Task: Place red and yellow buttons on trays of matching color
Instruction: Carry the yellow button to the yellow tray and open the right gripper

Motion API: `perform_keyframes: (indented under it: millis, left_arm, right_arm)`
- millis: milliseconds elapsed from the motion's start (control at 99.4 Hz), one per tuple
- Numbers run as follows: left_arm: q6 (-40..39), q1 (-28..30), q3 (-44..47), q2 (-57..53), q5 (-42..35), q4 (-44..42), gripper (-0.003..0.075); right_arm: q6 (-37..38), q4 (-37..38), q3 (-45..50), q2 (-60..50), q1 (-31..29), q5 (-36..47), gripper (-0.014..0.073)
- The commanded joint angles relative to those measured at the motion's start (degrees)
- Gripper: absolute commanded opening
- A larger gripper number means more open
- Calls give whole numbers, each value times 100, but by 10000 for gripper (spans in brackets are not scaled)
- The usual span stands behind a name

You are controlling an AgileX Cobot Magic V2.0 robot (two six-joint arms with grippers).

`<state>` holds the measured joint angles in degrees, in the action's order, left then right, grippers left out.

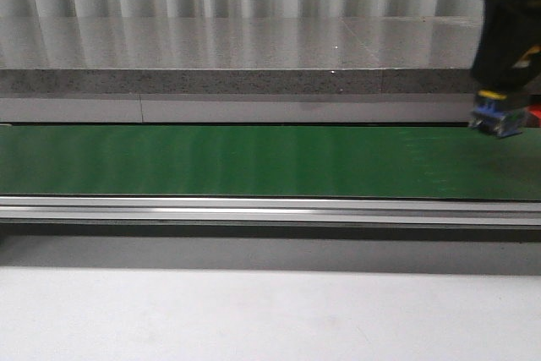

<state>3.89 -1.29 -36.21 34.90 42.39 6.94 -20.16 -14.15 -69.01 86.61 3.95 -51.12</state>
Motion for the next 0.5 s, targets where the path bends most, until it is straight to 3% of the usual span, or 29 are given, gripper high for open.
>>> perform_keyframes:
  millis: [0,242,493]
  left_arm:
    - [10,-55,-163,5,-405,103,-19]
    - [10,-55,-163,5,-405,103,-19]
    - [10,-55,-163,5,-416,103,-19]
  right_arm:
    - [229,-7,-219,-529,-536,-50,82]
    - [727,82,-187,-1086,-2619,0,82]
    - [1420,82,136,-776,-4375,1222,82]
